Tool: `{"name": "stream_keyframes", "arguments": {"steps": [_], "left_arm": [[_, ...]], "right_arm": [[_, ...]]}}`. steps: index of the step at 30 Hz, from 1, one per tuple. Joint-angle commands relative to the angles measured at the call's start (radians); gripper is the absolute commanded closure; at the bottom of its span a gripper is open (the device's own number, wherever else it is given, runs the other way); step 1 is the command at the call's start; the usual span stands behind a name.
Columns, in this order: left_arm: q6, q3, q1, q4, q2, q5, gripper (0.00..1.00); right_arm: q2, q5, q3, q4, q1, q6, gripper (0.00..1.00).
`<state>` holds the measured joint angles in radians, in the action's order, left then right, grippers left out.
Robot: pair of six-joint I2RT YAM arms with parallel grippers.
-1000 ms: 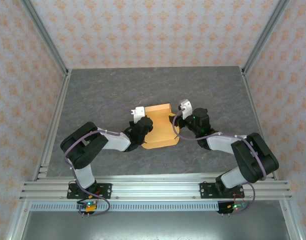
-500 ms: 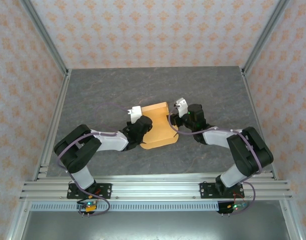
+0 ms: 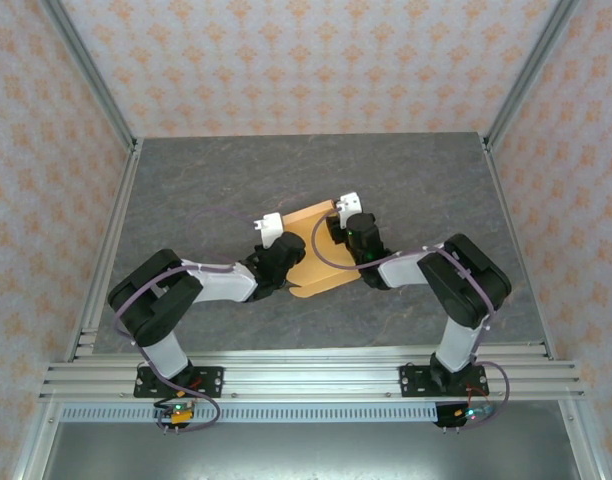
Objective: Fold the paper box
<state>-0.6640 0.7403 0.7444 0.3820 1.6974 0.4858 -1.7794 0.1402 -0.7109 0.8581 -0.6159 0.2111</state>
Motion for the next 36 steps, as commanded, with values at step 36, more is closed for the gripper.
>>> {"name": "stream_keyframes", "arguments": {"steps": [36], "left_arm": [[-0.034,0.02,0.002,-0.02,-0.006,0.036,1.0]], "right_arm": [[0.003,-0.017,-0.012,0.074,-0.029,0.14,0.44]]}}
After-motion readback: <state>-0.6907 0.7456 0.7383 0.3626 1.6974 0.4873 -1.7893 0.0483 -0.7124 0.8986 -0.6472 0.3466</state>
